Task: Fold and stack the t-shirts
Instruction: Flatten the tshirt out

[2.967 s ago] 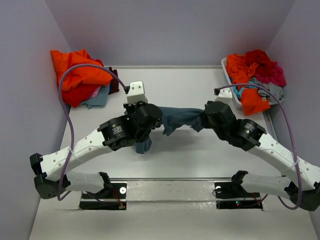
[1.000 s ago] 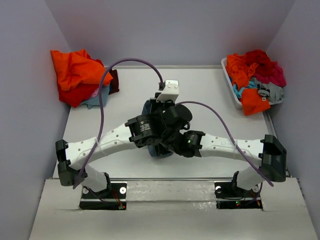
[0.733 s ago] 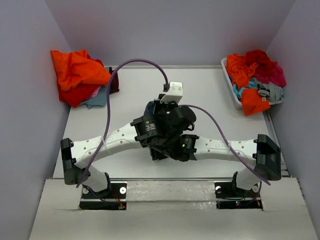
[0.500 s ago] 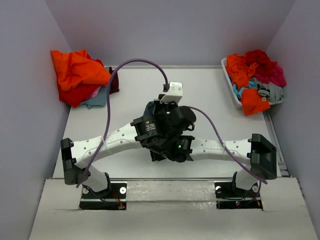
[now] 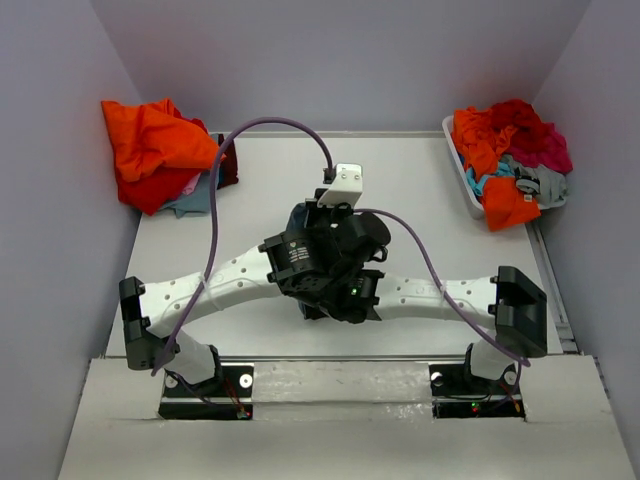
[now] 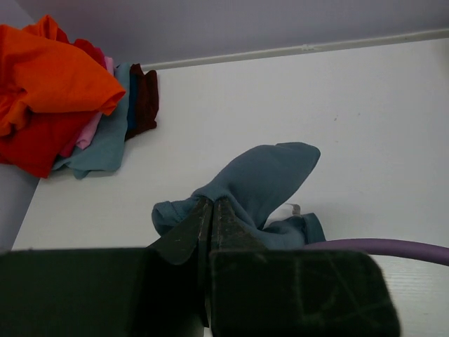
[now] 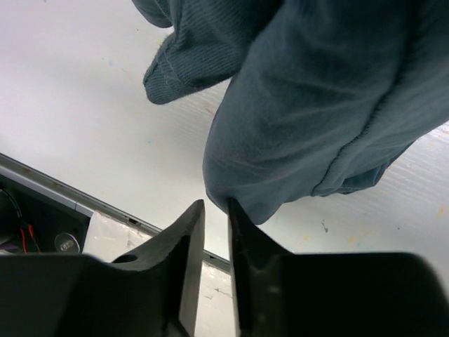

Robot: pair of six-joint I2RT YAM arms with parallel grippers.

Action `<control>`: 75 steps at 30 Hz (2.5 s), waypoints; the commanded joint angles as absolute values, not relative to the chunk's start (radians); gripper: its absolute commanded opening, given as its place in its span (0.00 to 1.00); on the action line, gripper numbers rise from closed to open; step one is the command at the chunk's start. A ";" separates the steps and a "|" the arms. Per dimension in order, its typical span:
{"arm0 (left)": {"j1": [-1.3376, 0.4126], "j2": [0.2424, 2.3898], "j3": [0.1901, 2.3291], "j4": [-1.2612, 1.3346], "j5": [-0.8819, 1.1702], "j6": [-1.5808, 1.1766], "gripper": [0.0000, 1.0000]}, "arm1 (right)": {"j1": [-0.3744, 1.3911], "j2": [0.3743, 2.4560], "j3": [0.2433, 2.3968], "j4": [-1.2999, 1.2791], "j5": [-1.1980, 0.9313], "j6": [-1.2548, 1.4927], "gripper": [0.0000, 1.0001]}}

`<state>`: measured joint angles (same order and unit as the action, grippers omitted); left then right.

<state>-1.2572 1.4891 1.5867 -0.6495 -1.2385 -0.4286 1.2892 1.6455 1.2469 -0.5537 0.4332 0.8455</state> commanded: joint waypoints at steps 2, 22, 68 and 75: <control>-1.264 1.427 1.608 -0.627 -1.293 -0.460 0.05 | 1.298 1.696 1.331 -0.607 0.471 0.862 0.42; -1.264 1.405 1.583 -0.607 -1.270 -0.454 0.06 | 1.298 1.784 1.388 -0.637 0.503 0.891 0.13; -1.302 1.408 1.618 -0.663 -1.206 -0.449 0.06 | 1.298 1.720 1.290 -0.758 0.764 1.226 0.70; -1.312 1.427 1.651 -0.681 -1.209 -0.443 0.06 | 1.298 1.732 1.299 -0.761 0.785 1.227 0.42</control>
